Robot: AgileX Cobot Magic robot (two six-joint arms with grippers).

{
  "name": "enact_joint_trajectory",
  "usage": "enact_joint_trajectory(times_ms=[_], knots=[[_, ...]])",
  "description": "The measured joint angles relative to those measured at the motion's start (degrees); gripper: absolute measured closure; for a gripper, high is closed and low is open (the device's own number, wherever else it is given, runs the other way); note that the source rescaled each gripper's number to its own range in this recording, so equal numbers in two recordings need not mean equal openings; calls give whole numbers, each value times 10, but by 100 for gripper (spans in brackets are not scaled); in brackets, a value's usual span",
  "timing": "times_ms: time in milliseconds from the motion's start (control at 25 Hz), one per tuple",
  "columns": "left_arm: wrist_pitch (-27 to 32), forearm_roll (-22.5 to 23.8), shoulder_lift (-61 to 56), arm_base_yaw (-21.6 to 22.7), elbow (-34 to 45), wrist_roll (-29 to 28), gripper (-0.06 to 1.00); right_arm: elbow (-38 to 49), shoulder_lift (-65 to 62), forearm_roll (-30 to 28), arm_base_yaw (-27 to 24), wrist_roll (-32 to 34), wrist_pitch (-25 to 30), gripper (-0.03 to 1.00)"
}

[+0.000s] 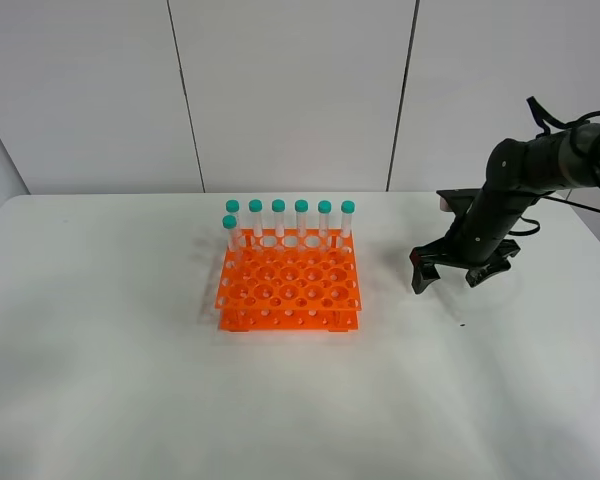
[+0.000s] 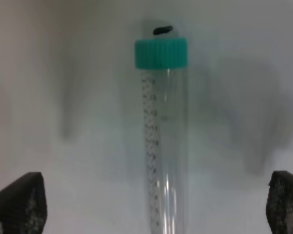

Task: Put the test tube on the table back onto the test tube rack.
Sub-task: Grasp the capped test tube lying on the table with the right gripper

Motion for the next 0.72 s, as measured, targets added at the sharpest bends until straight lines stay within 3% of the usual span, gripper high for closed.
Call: enact_joint_trajectory(times_ms=[360,440,520,600,720], knots=[[0,0,0,0,0,0,1,-6,23,-9,0,10,0,-3],[0,0,0,0,0,0,1,-6,23,-9,0,10,2,1],[0,0,0,0,0,0,1,-6,23,-11,0,10,6,15],[0,0,0,0,0,0,1,-6,25,-13,0,10,18,36],[0,0,0,0,0,0,1,-6,25,-22,0,10,29,86]])
